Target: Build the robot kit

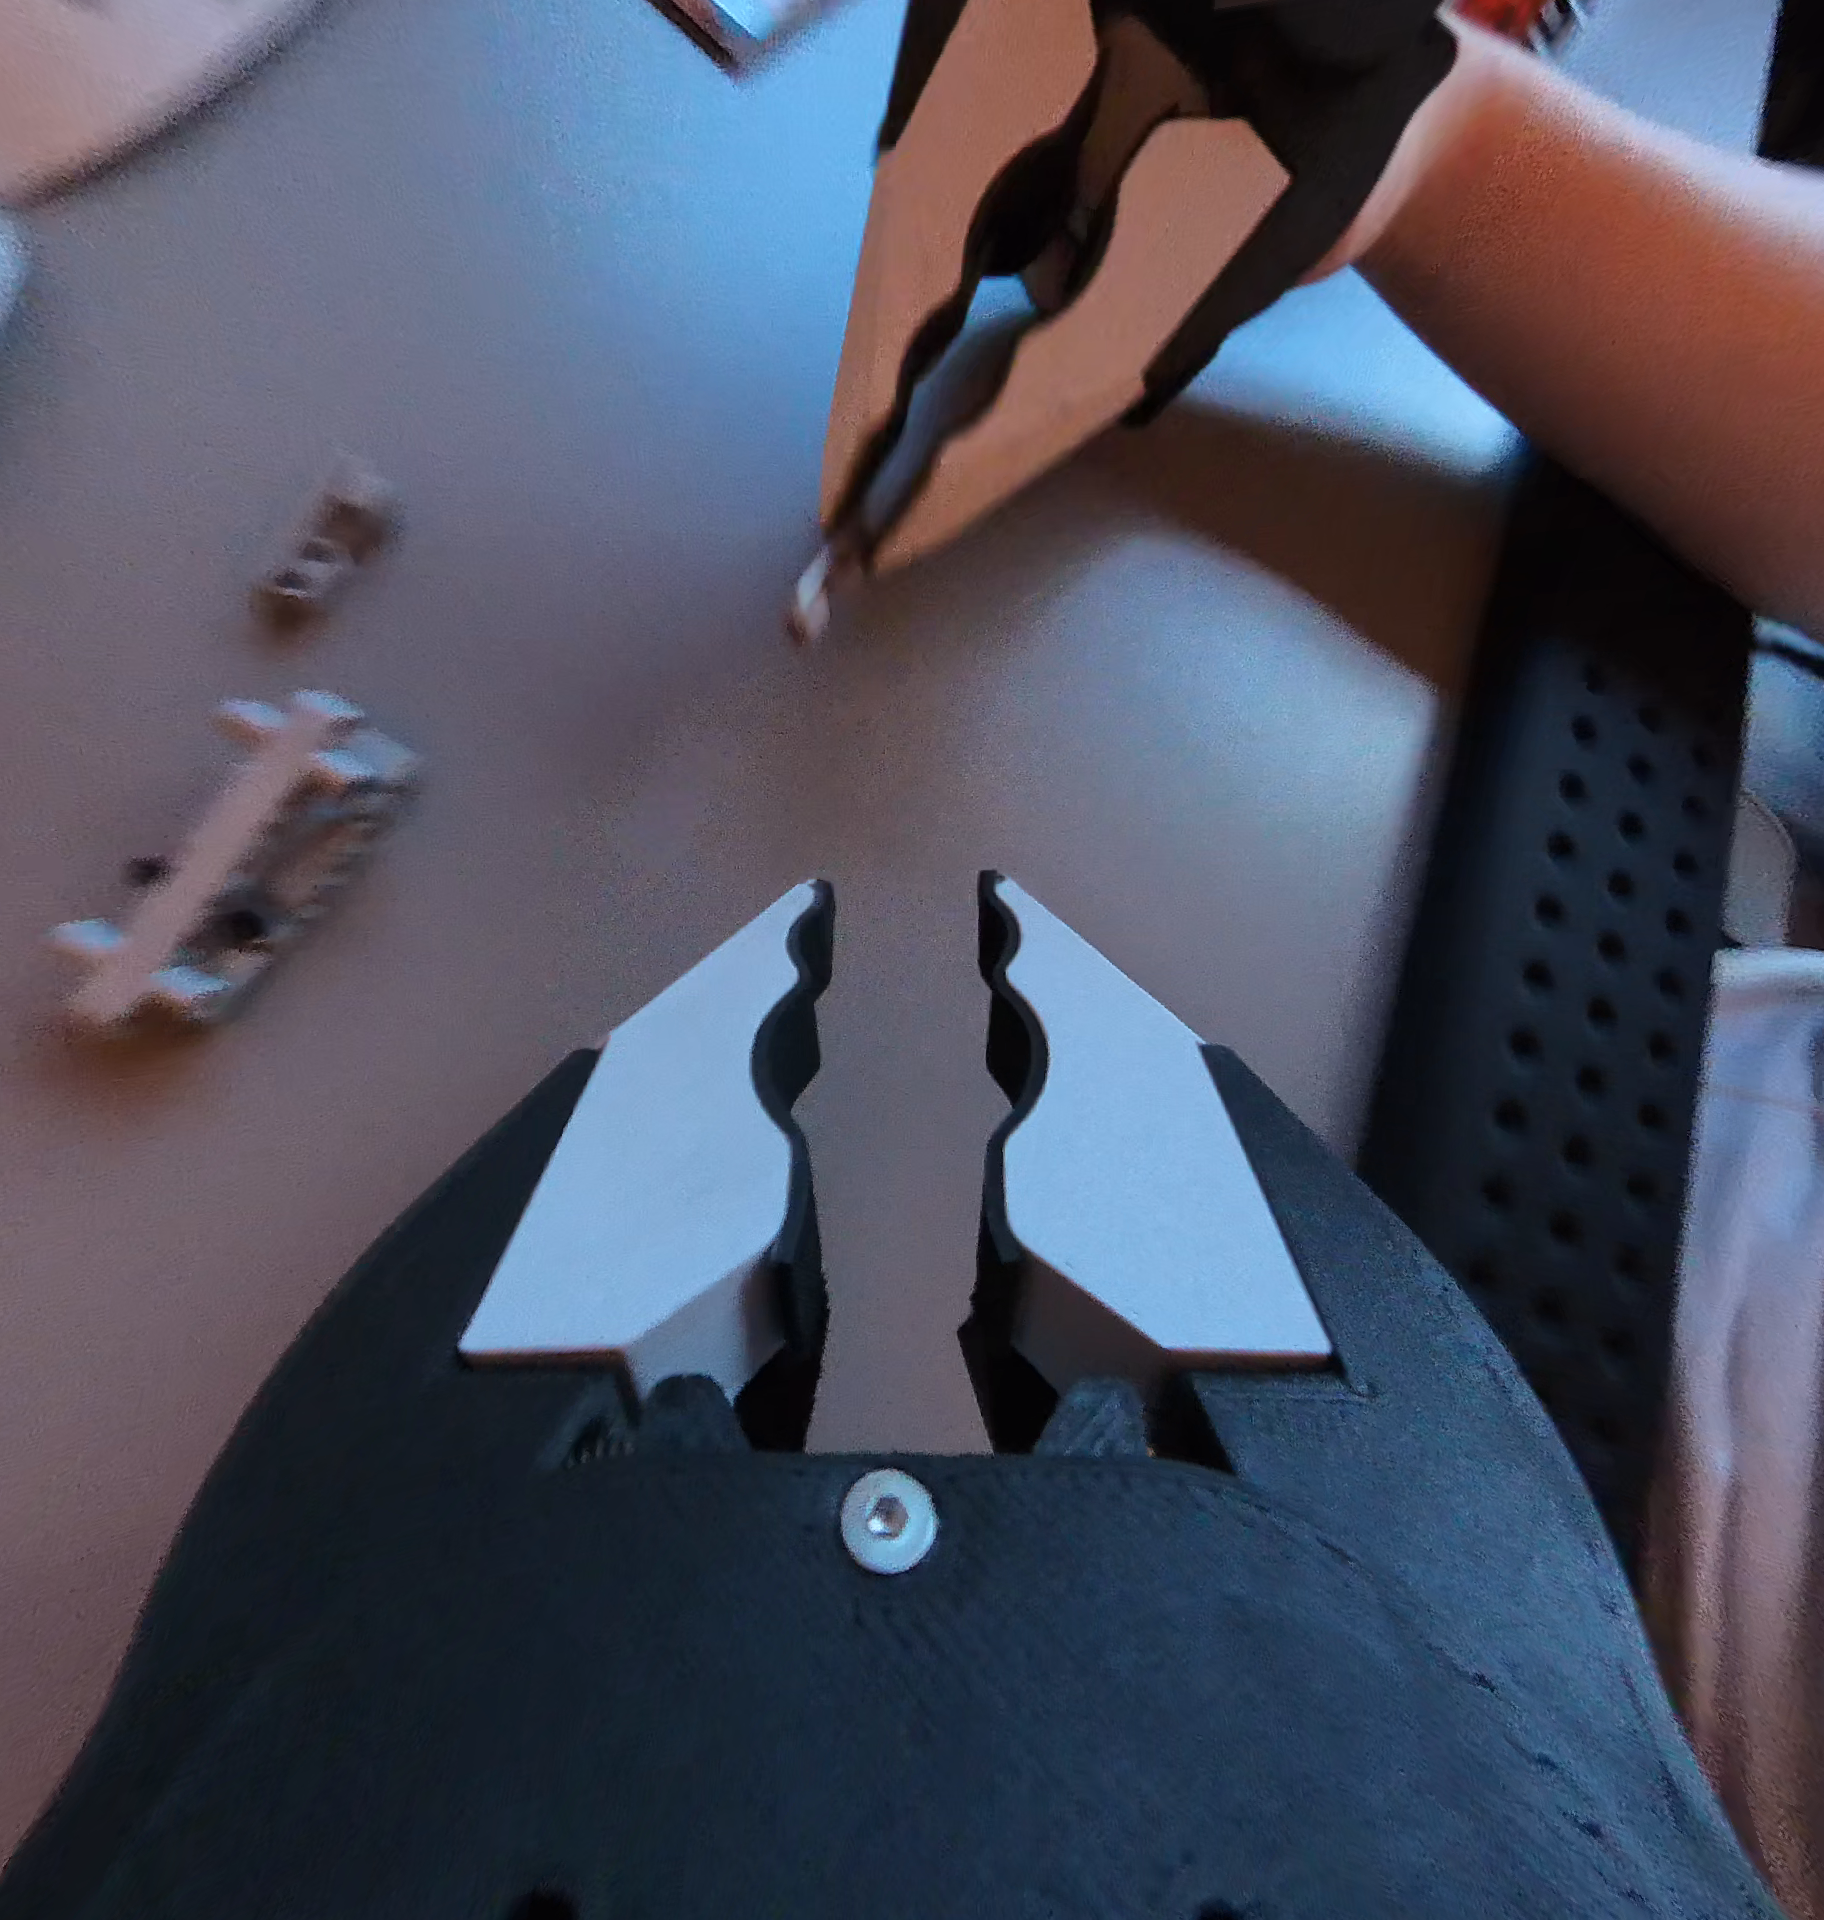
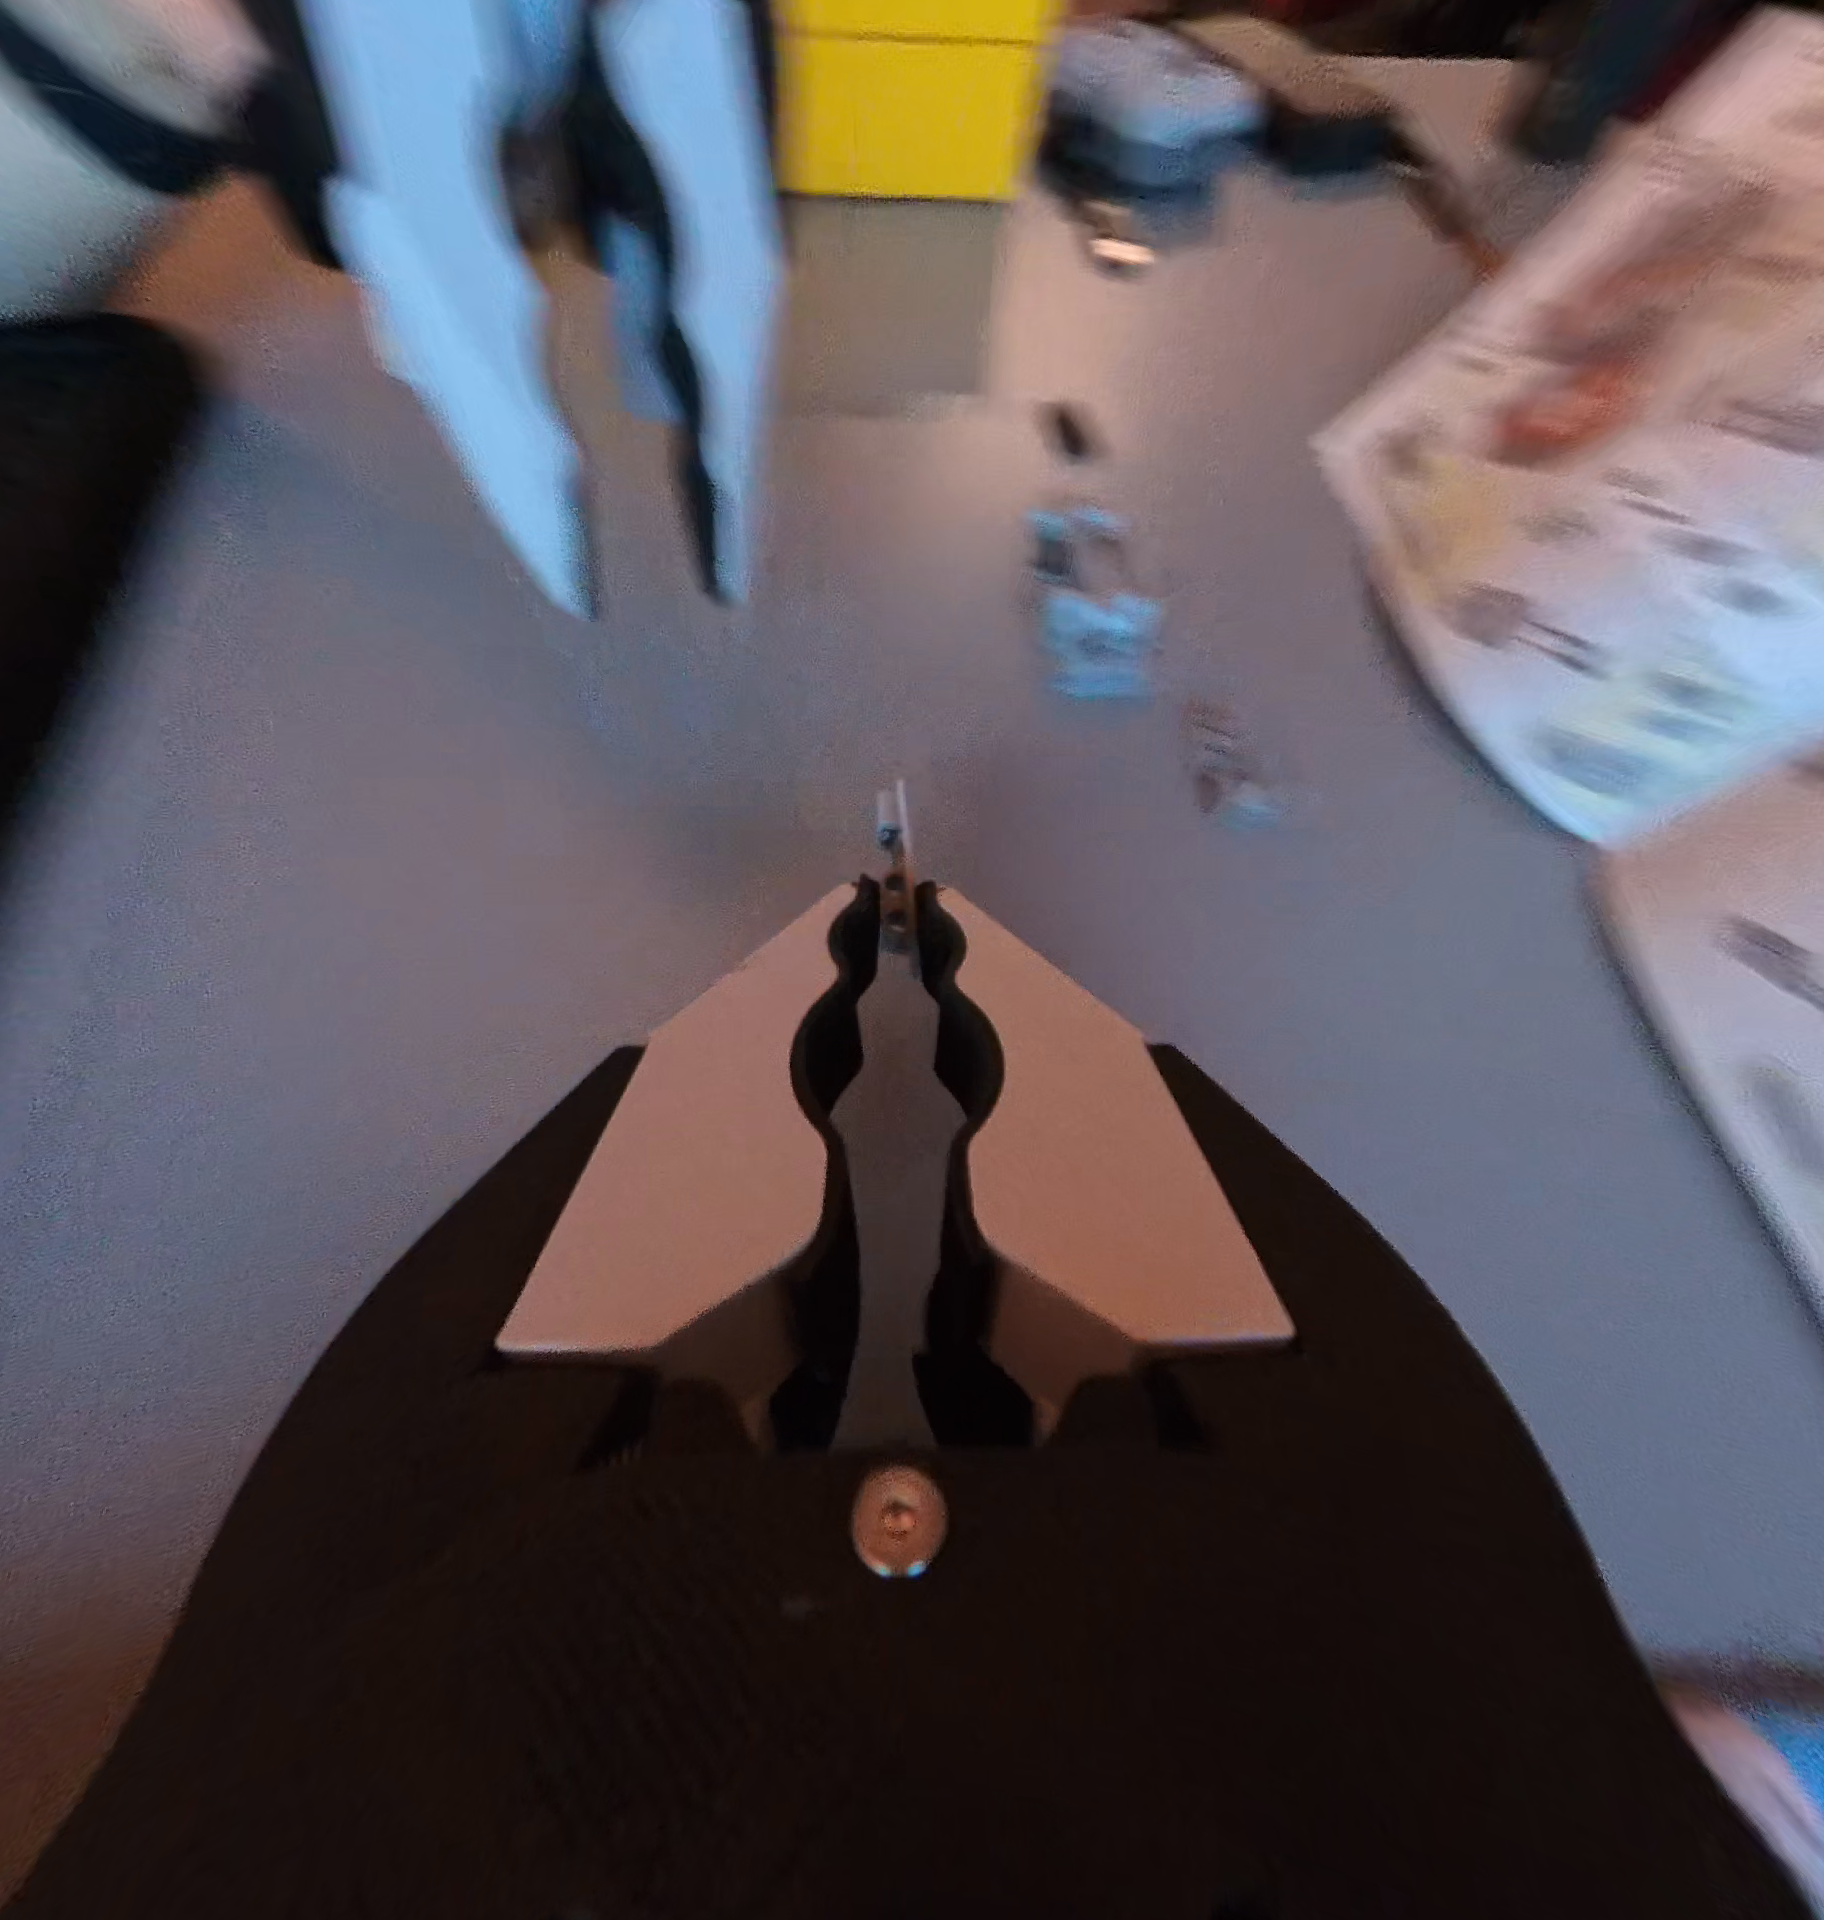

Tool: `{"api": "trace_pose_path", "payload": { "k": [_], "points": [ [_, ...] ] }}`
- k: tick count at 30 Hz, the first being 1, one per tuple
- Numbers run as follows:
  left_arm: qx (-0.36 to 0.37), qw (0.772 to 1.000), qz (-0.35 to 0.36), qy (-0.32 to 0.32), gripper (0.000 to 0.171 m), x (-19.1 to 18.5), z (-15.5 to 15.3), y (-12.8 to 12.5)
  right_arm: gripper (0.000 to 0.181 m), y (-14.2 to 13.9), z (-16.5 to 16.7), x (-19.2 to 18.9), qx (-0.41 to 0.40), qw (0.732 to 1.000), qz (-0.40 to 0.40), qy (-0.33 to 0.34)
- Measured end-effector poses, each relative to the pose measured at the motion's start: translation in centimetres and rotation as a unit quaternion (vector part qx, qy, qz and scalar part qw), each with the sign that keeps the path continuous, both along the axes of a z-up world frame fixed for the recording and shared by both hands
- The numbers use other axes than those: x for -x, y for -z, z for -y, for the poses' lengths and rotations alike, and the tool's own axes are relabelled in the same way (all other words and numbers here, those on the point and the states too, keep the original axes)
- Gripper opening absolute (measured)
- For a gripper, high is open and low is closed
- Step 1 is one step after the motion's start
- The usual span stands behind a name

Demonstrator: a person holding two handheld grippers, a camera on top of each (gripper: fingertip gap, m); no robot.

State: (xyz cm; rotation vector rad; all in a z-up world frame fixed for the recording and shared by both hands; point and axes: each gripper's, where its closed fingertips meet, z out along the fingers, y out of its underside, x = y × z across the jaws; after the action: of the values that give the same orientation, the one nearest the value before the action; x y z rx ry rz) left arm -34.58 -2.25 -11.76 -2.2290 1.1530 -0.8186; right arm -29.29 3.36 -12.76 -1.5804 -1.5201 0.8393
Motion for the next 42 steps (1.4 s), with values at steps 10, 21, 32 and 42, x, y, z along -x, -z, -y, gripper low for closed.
{"api": "trace_pose_path", "payload": {
  "k": [10,21,32,42],
  "points": [
    [-0.074,0.984,0.122,-0.110,0.024,4.1,-5.4,-3.6,0.007,-0.2,-9.3,-1.3,-0.025,0.997,0.046,0.064],
    [-0.052,0.988,0.104,-0.099,0.020,3.7,-5.3,-2.0,0.009,2.6,-9.0,-0.7,-0.016,0.996,0.080,0.047],
    [-0.046,0.988,0.104,-0.108,0.022,4.4,-5.4,-2.1,0.019,1.8,-9.4,-2.0,0.013,0.997,0.046,0.062],
    [-0.041,0.989,0.085,-0.110,0.021,4.5,-5.5,-1.3,0.001,-3.8,-6.0,-0.5,0.207,0.978,-0.027,0.017]
  ]
}}
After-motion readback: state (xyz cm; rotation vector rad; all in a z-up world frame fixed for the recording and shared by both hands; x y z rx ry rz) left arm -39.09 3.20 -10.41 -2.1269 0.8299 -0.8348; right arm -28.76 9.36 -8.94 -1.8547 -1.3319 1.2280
